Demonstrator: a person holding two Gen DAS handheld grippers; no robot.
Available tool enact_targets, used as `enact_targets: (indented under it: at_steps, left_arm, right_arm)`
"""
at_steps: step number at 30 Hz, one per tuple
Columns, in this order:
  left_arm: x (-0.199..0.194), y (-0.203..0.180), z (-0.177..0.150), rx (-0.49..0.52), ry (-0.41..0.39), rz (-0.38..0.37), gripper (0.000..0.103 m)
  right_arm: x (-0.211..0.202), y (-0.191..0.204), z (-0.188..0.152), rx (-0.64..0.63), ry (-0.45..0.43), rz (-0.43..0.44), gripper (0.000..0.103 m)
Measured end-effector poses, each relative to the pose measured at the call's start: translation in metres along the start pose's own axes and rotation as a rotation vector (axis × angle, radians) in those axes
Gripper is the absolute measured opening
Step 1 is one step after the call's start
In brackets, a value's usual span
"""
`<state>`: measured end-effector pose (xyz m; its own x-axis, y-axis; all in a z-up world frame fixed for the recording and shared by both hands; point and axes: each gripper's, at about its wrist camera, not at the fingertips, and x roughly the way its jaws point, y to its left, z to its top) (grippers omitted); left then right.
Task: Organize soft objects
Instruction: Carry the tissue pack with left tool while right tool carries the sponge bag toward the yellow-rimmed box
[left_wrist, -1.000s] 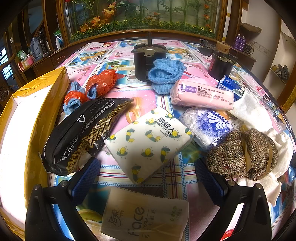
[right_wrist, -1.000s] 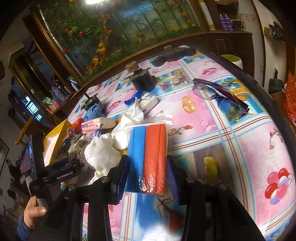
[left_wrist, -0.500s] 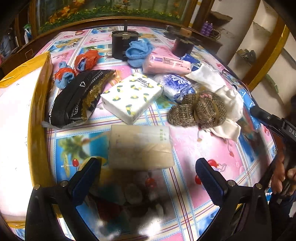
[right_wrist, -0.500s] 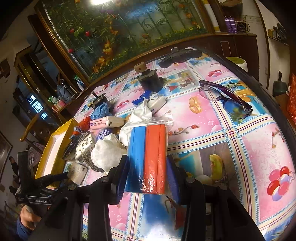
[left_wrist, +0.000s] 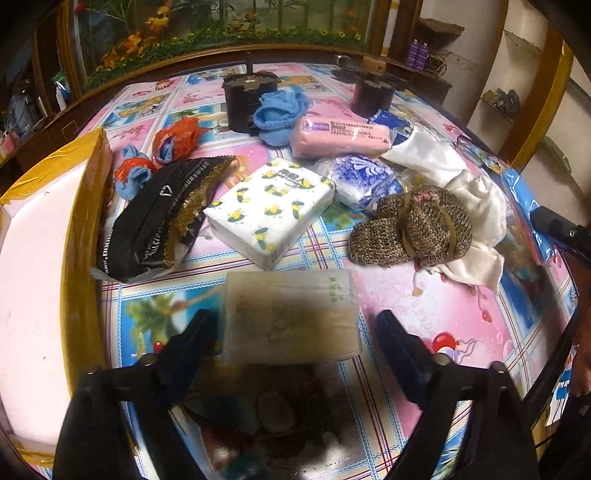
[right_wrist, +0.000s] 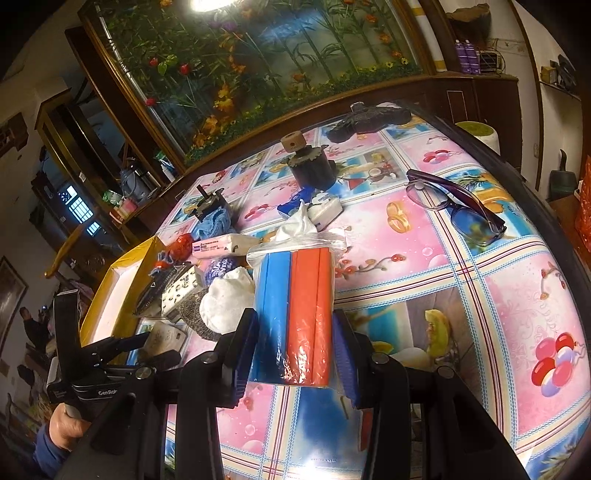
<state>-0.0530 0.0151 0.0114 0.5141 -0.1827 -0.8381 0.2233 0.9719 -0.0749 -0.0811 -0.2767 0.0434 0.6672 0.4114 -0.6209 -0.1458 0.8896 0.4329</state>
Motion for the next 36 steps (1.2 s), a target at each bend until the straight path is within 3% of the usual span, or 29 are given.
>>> enact_targets:
  at_steps: [4, 18, 36]
  left_arm:
    - [-0.004, 0.004, -0.001, -0.019, -0.017, 0.012, 0.064]
    - [-0.035, 0.012, -0.003, -0.055, -0.107, -0.025, 0.064]
    - [-0.077, 0.062, -0.006, -0.155, -0.206, -0.011, 0.064]
  right_arm:
    - [0.001, 0.004, -0.001, -0.001, 0.002, 0.015, 0.043]
    - [-0.004, 0.034, -0.002, -0.070, 0.000, 0.049, 0.043]
    - [0.016, 0.113, -0.008, -0.225, 0.077, 0.122, 0.044]
